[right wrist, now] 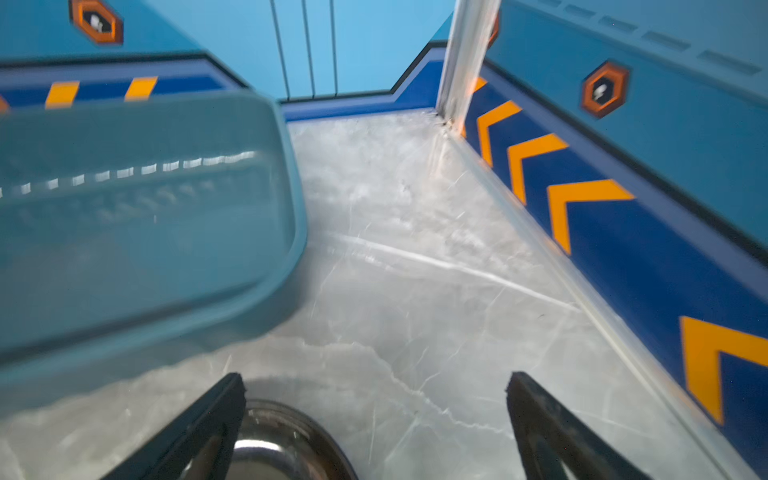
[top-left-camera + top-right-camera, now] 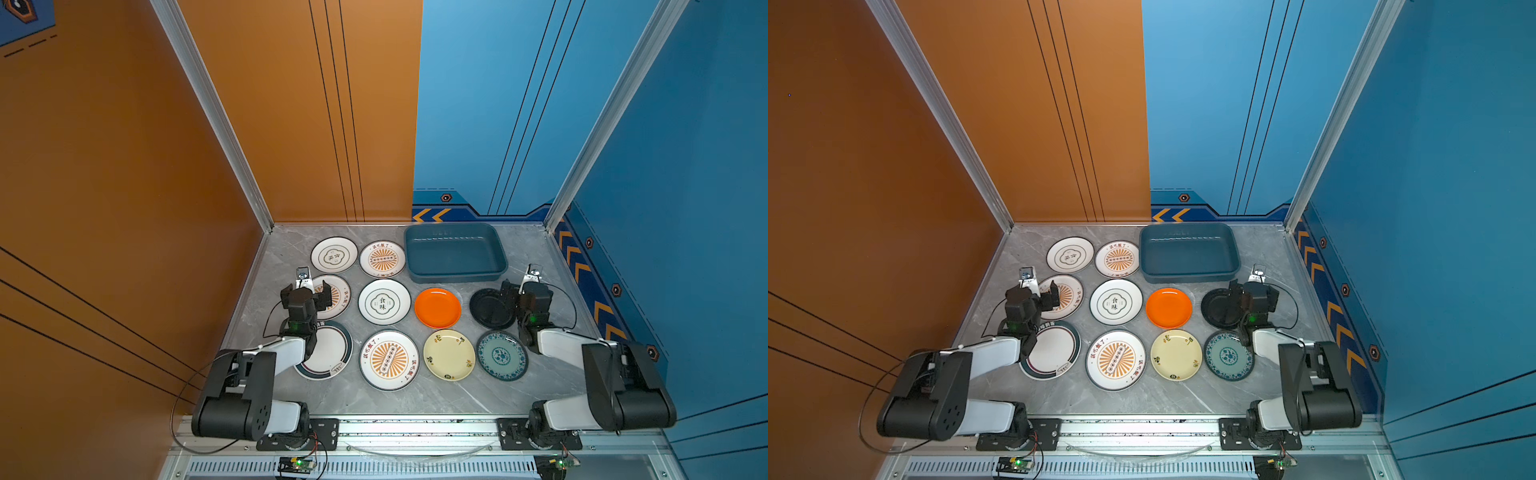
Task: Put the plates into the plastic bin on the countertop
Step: 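Move the left gripper to the sunburst plate and the right gripper toward the bin, then grasp the sunburst plate's edge with the left gripper and tilt it up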
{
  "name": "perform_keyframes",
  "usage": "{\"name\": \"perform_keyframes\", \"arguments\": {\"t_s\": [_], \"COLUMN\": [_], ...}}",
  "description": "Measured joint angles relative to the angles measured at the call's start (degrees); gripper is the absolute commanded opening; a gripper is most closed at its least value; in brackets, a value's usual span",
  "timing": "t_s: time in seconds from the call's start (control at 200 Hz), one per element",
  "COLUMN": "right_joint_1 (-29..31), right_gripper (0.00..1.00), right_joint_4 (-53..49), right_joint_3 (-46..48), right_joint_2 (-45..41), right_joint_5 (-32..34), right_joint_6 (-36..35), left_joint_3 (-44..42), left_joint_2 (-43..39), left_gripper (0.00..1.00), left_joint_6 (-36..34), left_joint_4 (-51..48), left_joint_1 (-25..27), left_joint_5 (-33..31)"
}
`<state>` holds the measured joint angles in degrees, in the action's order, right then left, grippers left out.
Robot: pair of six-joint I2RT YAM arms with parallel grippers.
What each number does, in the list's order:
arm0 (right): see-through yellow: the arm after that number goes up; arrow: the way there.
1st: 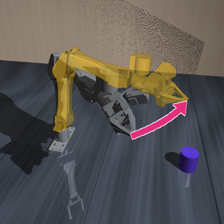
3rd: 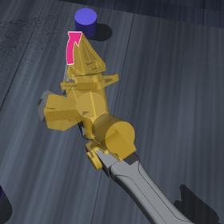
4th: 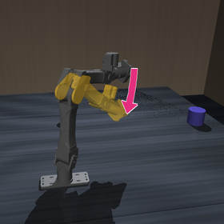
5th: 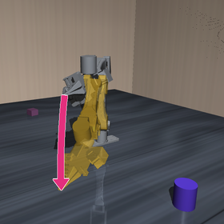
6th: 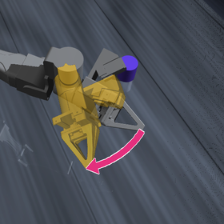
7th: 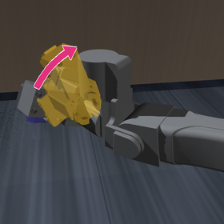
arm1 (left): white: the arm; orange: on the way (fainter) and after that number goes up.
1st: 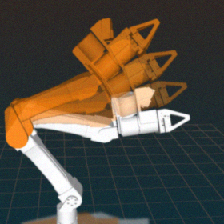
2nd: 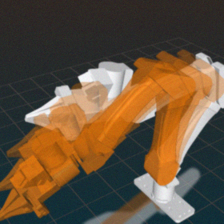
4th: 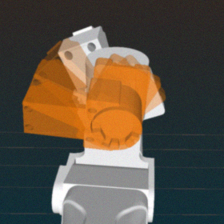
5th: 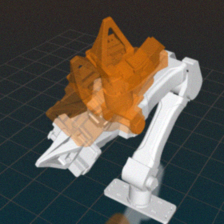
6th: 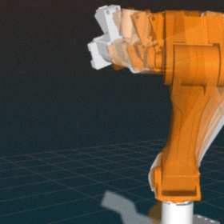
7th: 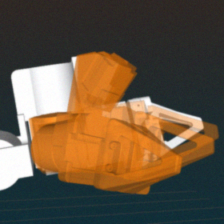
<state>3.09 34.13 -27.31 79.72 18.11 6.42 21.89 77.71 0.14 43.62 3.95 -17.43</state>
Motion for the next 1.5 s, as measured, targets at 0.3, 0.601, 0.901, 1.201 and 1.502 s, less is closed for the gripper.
{"name": "perform_keyframes", "arguments": {"t_s": [0.3,0.601,0.901,1.201,1.502], "right_joint_1": [-0.13,-1.99,-1.99,-1.97,-1.60], "right_gripper": [1.00,1.00,1.00,0.99,0.99], "right_joint_4": [-24.37,-39.15,-42.97,-44.22,-44.17], "right_joint_3": [-12.50,-14.84,-14.25,-14.03,-13.86], "right_joint_2": [-17.29,-25.77,-21.70,-18.21,-15.91], "right_joint_5": [-1.40,-14.38,-20.96,-25.11,-26.08], "right_joint_6": [11.85,19.65,21.35,21.99,21.99], "left_joint_3": [5.27,5.92,3.08,0.24,0.28], "left_joint_2": [-17.77,-24.33,-24.90,-9.79,1.90], "left_gripper": [0.98,1.00,0.90,0.76,0.64], "left_joint_6": [11.43,26.12,36.24,41.72,43.19], "left_joint_4": [-18.78,-34.34,-40.46,-32.35,-22.27], "left_joint_1": [0.79,-5.31,-17.29,-23.19,-24.39], "left_joint_5": [-0.96,7.91,17.40,26.99,33.83]}}
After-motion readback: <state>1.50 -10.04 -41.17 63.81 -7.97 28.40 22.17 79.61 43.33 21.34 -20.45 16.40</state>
